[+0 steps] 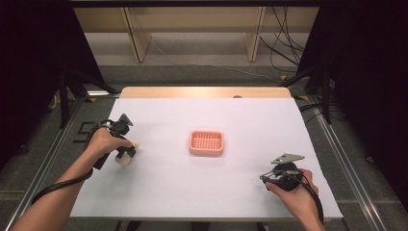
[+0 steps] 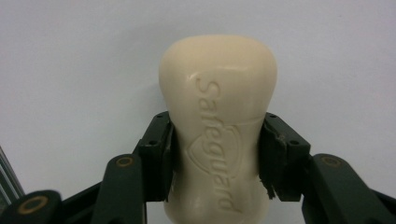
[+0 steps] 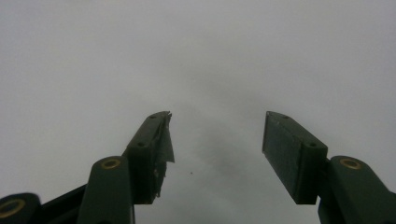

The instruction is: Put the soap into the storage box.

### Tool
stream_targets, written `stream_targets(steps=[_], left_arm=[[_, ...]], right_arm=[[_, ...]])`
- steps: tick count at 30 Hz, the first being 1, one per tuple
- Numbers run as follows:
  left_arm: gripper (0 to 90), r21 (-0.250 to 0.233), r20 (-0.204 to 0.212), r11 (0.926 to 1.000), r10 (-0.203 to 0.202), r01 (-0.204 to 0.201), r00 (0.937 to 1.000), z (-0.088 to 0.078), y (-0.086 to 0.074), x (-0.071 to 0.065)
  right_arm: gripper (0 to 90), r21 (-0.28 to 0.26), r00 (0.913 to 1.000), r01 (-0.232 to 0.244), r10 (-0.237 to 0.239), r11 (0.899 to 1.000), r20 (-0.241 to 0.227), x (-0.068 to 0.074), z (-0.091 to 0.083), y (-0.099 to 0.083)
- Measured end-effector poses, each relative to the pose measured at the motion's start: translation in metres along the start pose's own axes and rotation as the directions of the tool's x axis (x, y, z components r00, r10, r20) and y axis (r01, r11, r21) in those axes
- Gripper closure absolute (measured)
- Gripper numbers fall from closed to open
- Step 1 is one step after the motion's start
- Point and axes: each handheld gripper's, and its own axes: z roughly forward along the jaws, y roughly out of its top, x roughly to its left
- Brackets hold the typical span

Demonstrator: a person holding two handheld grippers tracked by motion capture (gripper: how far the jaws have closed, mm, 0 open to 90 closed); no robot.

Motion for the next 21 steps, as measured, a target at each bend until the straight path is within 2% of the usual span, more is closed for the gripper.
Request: stream_targets(steps=[7, 9, 13, 14, 15, 17, 21], left_arm=[[49.6, -0.010, 0.008, 0.9985, 0.054, -0.054, 0.9985, -0.006, 0.002, -0.008], [49.6, 0.008, 0.008, 0.9961, 0.088, -0.088, 0.9961, -0.007, 0.003, -0.009], [49.6, -0.010, 0.009, 0.9949, 0.100, -0.100, 0.9949, -0.007, 0.003, -0.013], [49.6, 0.005, 0.008, 0.9930, 0.118, -0.118, 0.9930, -0.009, 0.004, -0.013], [49.6, -0.020, 0.007, 0.9909, 0.133, -0.133, 0.9911, -0.007, 0.003, -0.016], [49.6, -0.002, 0.005, 0.9888, 0.149, -0.149, 0.9888, -0.009, 0.005, -0.017], [49.6, -0.003, 0.006, 0.9854, 0.170, -0.170, 0.9854, -0.011, 0.006, -0.021]], right_arm=[[42.2, 0.000, 1.0000, 0.000, 0.000, 1.000, 0.001, 0.000, 0.000, 0.000], [42.2, 0.000, 1.0000, 0.000, 0.000, 1.000, 0.001, 0.000, 0.000, 0.000], [42.1, 0.000, 1.0000, 0.000, 0.000, 1.000, 0.001, 0.000, 0.000, 0.000], [42.1, -0.001, 1.0000, 0.000, 0.000, 1.000, 0.002, 0.000, 0.000, 0.000], [42.1, -0.001, 1.0000, -0.001, 0.001, 1.000, 0.003, 0.000, 0.000, 0.000], [42.1, -0.002, 1.0000, -0.002, 0.002, 1.000, 0.003, 0.000, -0.001, 0.000], [42.1, -0.002, 1.0000, -0.004, 0.004, 1.000, 0.004, 0.000, -0.001, 0.000]])
